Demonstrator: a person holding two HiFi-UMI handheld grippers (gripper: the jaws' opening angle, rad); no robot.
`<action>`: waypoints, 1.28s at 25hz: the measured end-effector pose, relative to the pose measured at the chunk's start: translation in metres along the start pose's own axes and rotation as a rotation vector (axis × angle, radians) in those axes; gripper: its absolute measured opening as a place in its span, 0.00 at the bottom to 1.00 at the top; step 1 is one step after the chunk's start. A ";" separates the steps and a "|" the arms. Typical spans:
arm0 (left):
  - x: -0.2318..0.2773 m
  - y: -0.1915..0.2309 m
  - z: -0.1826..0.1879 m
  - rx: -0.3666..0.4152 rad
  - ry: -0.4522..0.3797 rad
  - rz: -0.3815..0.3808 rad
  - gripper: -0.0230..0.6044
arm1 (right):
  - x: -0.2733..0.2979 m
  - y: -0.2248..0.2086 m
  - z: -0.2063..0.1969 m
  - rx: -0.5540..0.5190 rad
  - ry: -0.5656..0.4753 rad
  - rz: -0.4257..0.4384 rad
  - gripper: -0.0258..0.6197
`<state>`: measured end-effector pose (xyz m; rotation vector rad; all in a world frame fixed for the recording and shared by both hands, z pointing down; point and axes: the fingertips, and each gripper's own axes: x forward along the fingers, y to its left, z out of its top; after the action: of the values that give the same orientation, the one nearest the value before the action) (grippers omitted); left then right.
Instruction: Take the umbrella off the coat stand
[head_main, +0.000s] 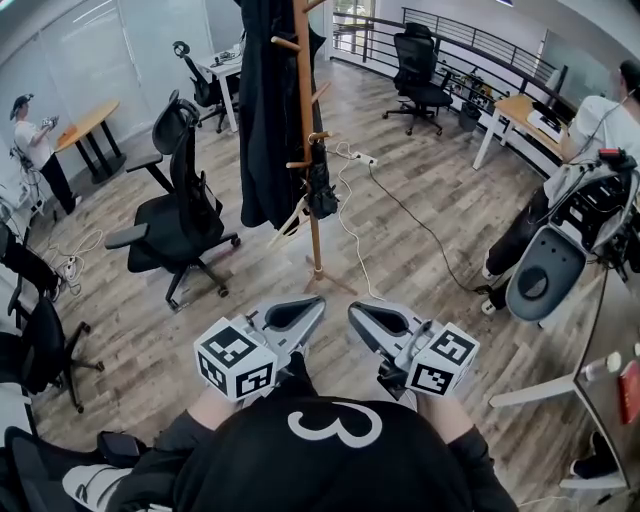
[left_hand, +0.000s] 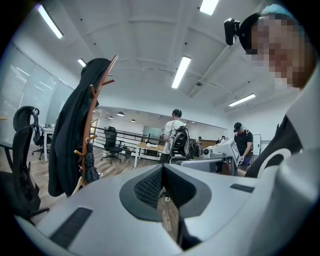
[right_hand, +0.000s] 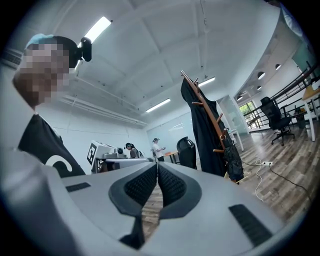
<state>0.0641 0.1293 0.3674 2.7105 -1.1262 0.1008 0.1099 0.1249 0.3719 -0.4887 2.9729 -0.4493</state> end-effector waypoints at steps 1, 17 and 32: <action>0.003 0.004 0.001 0.003 -0.002 -0.001 0.06 | 0.002 -0.005 0.001 0.004 -0.004 -0.003 0.08; 0.067 0.120 0.030 -0.007 0.011 -0.046 0.06 | 0.079 -0.111 0.033 0.008 0.009 -0.073 0.08; 0.129 0.262 0.050 -0.054 0.067 -0.095 0.06 | 0.180 -0.226 0.054 0.039 0.025 -0.150 0.08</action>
<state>-0.0305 -0.1510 0.3786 2.6858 -0.9663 0.1439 0.0153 -0.1528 0.3801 -0.7099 2.9567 -0.5290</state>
